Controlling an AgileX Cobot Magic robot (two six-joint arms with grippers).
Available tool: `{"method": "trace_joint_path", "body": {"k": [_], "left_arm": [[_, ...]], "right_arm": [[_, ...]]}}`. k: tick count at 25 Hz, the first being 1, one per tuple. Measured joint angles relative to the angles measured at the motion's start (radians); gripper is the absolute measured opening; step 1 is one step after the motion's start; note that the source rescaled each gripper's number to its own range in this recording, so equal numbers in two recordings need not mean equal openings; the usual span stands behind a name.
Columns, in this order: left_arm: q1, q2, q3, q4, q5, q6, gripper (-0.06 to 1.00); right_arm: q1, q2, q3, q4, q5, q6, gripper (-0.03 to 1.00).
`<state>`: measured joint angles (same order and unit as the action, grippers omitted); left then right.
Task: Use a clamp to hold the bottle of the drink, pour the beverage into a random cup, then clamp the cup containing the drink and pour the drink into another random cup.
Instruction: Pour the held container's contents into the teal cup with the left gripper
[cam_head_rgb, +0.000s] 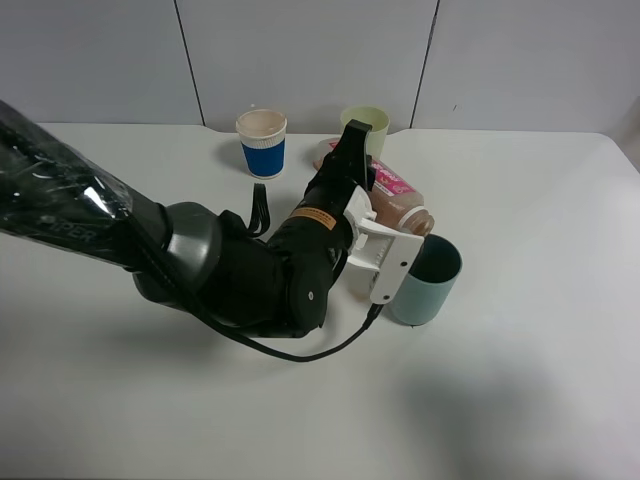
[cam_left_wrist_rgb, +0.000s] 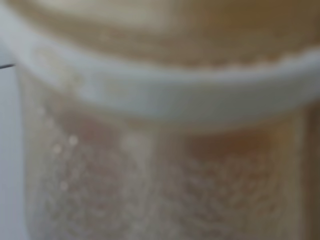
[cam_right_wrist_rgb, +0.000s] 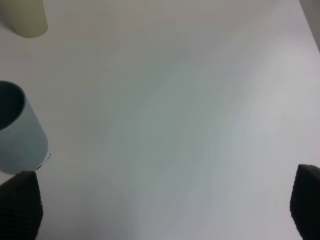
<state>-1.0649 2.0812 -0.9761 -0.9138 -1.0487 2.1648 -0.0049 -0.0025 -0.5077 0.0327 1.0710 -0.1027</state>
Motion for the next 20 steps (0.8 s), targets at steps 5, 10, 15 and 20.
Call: {"method": "trace_joint_path", "body": {"k": [5,10,15,20], "left_arm": [[0.0,0.0,0.0,0.008,0.0,0.0,0.06],[0.0,0.0,0.0,0.025,0.0,0.002,0.06],[0.0,0.0,0.0,0.051,0.0,0.002,0.06],[0.0,0.0,0.0,0.064,0.0,0.002,0.06]], "right_arm": [[0.0,0.0,0.0,0.0,0.0,0.0,1.0],[0.0,0.0,0.0,0.0,0.0,0.0,1.0],[0.0,0.0,0.0,0.0,0.0,0.0,1.0],[0.0,0.0,0.0,0.0,0.0,0.0,1.0]]}}
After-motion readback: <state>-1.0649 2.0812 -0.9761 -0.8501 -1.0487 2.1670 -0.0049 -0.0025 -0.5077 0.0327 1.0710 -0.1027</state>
